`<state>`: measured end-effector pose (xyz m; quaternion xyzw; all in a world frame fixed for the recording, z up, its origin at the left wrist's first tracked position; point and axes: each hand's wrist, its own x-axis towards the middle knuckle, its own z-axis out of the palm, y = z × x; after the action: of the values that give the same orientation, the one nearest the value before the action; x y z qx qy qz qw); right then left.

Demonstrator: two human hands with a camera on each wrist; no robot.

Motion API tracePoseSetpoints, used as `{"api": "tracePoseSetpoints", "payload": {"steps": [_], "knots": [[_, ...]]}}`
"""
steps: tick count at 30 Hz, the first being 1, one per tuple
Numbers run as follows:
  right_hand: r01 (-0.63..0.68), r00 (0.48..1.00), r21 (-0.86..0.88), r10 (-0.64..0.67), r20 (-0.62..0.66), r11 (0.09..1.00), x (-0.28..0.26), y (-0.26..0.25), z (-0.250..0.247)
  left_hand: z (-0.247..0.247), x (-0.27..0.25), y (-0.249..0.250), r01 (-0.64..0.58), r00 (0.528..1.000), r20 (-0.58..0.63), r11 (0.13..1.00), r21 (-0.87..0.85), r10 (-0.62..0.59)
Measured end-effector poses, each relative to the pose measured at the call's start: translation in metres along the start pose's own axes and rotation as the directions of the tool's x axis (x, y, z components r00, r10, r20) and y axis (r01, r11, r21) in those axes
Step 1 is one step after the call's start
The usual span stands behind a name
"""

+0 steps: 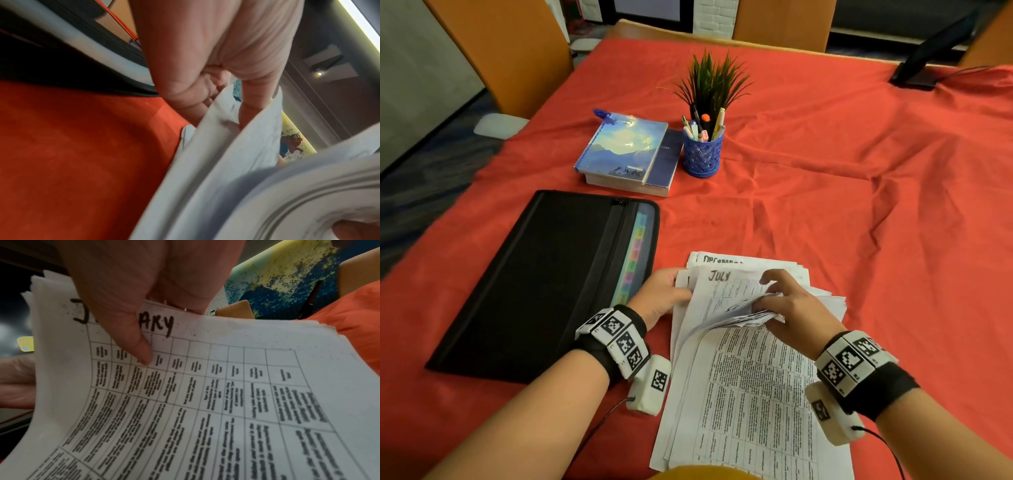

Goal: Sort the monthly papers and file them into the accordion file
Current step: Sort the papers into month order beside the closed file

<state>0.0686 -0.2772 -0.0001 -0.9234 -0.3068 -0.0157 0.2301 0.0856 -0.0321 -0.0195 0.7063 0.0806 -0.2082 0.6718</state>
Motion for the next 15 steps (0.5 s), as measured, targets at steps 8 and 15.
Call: {"api": "tracePoseSetpoints", "payload": {"steps": [8, 15], "knots": [[0.053, 0.998, 0.009, -0.053, 0.022, 0.999, 0.001, -0.003, -0.003, 0.007, 0.005, -0.001, -0.065, 0.995, -0.074, 0.998, 0.027, 0.067], [0.086, 0.996, -0.016, -0.085, 0.027, 0.996, -0.005, 0.002, 0.000, 0.000, 0.010, -0.007, -0.090, 0.985, -0.134, 0.984, 0.152, 0.110]]}}
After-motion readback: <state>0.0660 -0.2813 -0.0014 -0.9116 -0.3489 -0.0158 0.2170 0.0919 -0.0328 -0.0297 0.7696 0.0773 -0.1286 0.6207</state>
